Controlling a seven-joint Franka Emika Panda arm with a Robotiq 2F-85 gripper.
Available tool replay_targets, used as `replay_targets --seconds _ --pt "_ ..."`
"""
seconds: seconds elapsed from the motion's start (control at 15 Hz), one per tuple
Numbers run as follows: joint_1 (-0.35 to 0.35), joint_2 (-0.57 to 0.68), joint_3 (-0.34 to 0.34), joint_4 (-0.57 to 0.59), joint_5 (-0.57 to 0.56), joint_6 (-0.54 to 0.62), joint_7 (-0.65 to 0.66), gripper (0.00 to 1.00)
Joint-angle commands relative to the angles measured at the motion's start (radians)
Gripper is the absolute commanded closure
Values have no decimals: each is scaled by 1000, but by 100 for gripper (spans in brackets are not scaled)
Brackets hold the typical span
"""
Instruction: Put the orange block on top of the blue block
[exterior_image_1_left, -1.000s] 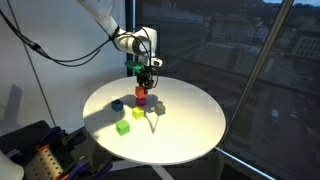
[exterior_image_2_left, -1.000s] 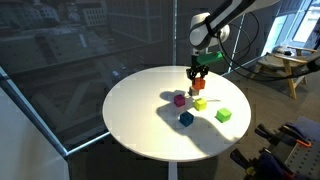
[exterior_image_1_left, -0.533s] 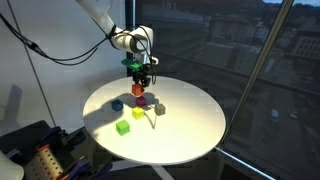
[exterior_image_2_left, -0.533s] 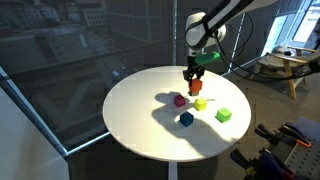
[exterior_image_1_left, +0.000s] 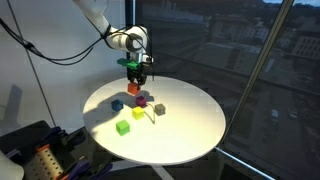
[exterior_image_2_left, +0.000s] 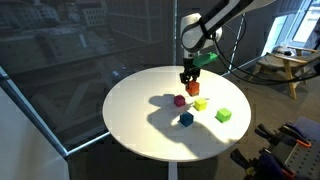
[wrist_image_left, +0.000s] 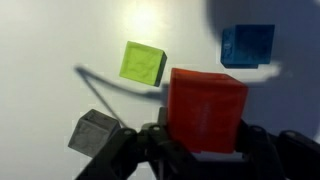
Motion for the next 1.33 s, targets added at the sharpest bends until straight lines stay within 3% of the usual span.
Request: replay_targets --seconds 0.0,0.53,0.6,1.13,1.2,1.27 --pt "-1 -22 22 -10 -25 -26 -59 69" --pt "-1 -20 46 -16 -14 -25 -119 69" --pt "6 1 43 -4 -10 -5 -90 44" --pt "5 1 43 -4 -10 -5 -97 44" --pt "5 1 43 -5 -10 -5 -97 69" --pt "12 -1 38 -9 -22 2 -85 69"
